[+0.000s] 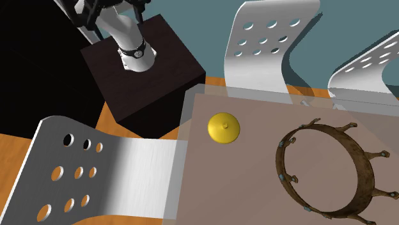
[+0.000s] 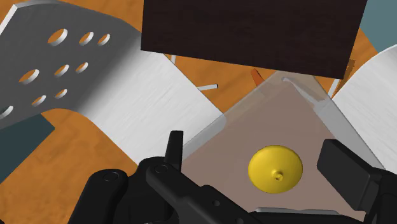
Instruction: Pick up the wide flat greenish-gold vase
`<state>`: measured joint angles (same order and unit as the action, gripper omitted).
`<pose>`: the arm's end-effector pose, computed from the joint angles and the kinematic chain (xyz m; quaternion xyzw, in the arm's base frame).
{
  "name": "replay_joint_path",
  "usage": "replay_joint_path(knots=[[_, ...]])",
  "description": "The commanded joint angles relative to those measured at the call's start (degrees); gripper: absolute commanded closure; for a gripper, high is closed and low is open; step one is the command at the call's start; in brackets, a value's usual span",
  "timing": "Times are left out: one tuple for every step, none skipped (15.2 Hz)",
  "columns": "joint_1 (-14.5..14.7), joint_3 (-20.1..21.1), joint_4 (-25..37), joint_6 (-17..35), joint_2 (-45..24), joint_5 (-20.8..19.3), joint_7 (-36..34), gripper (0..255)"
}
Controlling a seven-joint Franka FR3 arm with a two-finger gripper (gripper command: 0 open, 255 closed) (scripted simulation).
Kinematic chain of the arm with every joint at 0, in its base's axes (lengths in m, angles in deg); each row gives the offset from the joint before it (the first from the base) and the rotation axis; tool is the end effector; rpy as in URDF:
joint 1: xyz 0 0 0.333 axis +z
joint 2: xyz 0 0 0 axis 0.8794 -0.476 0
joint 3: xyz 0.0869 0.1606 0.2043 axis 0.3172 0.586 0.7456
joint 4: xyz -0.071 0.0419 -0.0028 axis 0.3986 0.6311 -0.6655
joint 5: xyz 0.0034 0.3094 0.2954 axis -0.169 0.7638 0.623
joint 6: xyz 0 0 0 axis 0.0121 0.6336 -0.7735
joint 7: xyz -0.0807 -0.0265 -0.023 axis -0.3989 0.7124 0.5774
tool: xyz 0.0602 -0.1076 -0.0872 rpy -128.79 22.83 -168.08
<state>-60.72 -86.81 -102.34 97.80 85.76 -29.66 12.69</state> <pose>0.3620 -0.0106 0.5184 0.9967 0.0319 -0.0462 0.0579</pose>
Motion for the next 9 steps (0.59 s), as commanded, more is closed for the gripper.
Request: replay_joint_path(knots=[[0.0, 0.0, 0.0, 0.0, 0.0, 0.0, 0.0, 0], [0.1, 0.5, -0.6, 1.5, -1.2, 0.4, -0.9, 0], [0.3, 0.9, -1.2, 3.0, -2.5, 0.9, -1.7, 0], [0.4, 1.4, -1.7, 4.5, -3.9, 1.3, -2.6, 0], [0.5, 1.8, -2.1, 6.1, -5.3, 1.7, -3.4, 0], [0.6, 2.3, -2.5, 7.6, -6.9, 2.0, -4.2, 0], [0.8, 2.7, -2.7, 9.1, -8.4, 2.4, -5.0, 0], [0.9, 3.2, -2.9, 10.6, -10.1, 2.7, -5.9, 0], [1.0, 3.6, -3.0, 12.1, -11.8, 3.0, -6.6, 0]])
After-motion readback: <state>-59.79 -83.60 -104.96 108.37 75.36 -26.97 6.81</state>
